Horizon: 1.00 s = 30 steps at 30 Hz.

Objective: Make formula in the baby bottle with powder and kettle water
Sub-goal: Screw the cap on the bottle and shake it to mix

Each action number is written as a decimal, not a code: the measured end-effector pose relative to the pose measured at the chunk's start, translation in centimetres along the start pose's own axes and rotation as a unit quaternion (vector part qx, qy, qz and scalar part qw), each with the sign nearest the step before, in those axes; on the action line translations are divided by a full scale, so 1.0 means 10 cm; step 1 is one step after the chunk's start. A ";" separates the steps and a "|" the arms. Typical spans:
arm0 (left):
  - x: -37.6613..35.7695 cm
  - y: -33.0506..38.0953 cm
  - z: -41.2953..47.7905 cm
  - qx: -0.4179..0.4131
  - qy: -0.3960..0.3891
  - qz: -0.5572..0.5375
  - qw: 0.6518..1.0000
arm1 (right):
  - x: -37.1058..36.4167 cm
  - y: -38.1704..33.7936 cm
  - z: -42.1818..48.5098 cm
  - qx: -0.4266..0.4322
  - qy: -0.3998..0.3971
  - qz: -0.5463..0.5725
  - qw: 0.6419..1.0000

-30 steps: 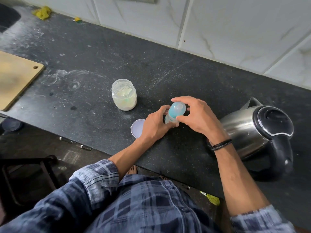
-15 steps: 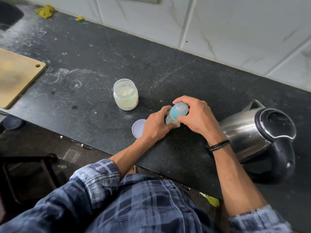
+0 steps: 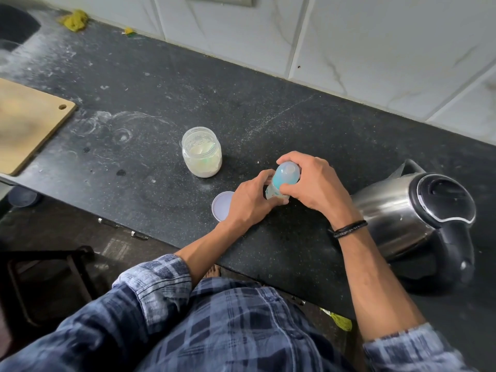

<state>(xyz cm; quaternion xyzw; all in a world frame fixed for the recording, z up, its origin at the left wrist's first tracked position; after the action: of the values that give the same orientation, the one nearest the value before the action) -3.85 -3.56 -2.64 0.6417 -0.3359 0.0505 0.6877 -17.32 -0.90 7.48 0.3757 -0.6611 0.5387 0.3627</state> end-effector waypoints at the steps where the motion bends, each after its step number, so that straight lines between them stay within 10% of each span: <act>1: 0.00 0.00 0.00 0.000 0.001 0.000 1.000 | 0.00 0.01 0.00 -0.002 0.006 -0.003 1.000; 30: -0.01 -0.01 0.00 0.004 0.004 0.001 1.000 | -0.01 0.07 -0.11 -0.001 0.046 -0.014 0.999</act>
<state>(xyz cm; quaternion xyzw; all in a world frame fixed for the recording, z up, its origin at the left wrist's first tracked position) -3.85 -3.57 -2.77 0.6438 -0.3335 0.0546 0.6865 -17.80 0.32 7.27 0.3595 -0.6389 0.5500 0.4002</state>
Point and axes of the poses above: each hand's wrist, its own z-axis towards the middle knuckle, its own x-axis out of the back of the hand, y = z × x, the point moved 5 cm from there along z, towards the middle knuckle, and after that the axes turned 5 degrees about -z, right-handed, at the moved point
